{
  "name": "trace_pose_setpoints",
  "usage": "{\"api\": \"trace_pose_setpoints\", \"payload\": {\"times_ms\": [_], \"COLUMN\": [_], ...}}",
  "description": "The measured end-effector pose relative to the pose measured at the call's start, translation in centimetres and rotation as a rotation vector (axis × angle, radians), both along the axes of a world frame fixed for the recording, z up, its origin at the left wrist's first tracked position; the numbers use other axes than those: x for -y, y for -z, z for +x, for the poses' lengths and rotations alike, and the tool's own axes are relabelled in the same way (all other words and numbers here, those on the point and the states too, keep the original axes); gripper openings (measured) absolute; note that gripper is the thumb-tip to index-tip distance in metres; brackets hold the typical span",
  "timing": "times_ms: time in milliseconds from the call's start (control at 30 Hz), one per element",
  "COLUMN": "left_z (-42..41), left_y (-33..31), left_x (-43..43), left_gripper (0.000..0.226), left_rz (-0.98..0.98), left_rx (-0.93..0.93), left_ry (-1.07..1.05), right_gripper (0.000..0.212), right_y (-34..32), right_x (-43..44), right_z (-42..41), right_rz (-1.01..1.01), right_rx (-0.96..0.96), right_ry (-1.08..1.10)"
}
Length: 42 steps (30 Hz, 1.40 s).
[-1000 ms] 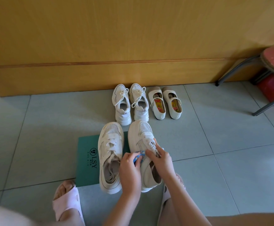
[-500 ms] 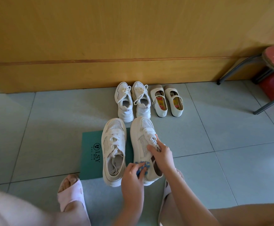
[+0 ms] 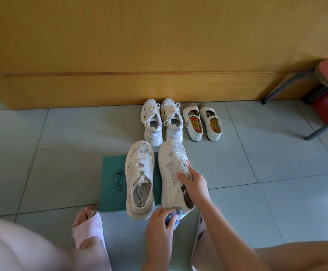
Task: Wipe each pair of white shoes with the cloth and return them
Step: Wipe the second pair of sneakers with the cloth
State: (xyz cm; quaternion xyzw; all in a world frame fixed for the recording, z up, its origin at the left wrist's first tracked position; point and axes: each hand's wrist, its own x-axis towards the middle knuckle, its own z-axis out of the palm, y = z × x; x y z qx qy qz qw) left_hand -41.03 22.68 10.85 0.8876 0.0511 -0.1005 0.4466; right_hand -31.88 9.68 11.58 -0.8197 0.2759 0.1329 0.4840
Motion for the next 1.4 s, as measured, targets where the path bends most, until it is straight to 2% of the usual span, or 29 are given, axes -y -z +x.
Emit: {"api": "trace_pose_setpoints", "payload": {"times_ms": [167, 333, 500, 700, 767, 800, 867, 967, 1067, 1200, 1233, 1267, 1333, 1400], "left_z": [1.3, 3.5, 5.4, 8.4, 9.1, 9.5, 10.4, 11.5, 12.0, 12.8, 12.9, 12.9, 12.7, 12.6], "left_y": [-1.7, -3.6, -4.1, -4.7, -5.0, -5.3, -5.8, -6.6, -7.2, -7.6, -7.2, -6.4, -4.8, -3.7], "left_x": [-1.7, -2.7, -4.0, -5.4, -5.6, -5.7, -5.7, -5.4, -5.1, -5.5, -5.7, -6.0, -6.5, -6.4], "left_gripper": [0.016, 0.016, 0.011, 0.01, 0.013, 0.015, 0.019, 0.03, 0.042, 0.035, 0.031, 0.026, 0.02, 0.037], "left_rz": [-0.217, -0.235, -0.372, -0.53, -0.63, -0.68, -0.793, -1.008, -1.103, -1.133, -1.093, -0.962, -0.458, -0.05], "left_rx": [0.04, 0.113, -0.005, -0.156, -0.197, -0.221, -0.284, -0.407, -0.433, -0.502, -0.477, -0.399, -0.117, 0.068], "left_ry": [-0.17, -0.268, -0.423, -0.514, -0.556, -0.579, -0.628, -0.665, -0.588, -0.549, -0.544, -0.526, -0.402, -0.249], "right_gripper": [0.064, 0.063, 0.066, 0.065, 0.061, 0.057, 0.048, 0.038, 0.031, 0.038, 0.039, 0.04, 0.043, 0.049], "right_y": [-0.8, -1.8, -0.7, -0.7, -1.9, -2.8, -5.0, -6.9, -6.2, -4.9, -4.7, -4.5, -4.3, -4.0], "right_x": [-0.7, -1.3, -1.9, -3.3, -3.8, -4.1, -5.2, -7.5, -9.0, -8.6, -8.2, -7.8, -6.6, -5.5], "right_z": [0.1, 0.0, 0.2, 0.4, 0.4, 0.4, 0.9, 1.8, 2.6, 3.1, 3.3, 3.6, 4.3, 5.1], "right_rz": [-0.004, -0.05, -0.143, -0.257, -0.351, -0.347, -0.155, 0.242, 0.271, 0.304, 0.332, 0.353, 0.355, 0.335], "right_rx": [-0.004, -0.032, -0.041, -0.092, -0.035, 0.058, 0.234, 0.244, 0.254, 0.234, 0.241, 0.25, 0.25, 0.246], "right_ry": [-0.045, -0.072, -0.096, -0.142, -0.117, -0.083, -0.048, -0.165, -0.165, -0.021, 0.033, 0.092, 0.188, 0.241]}}
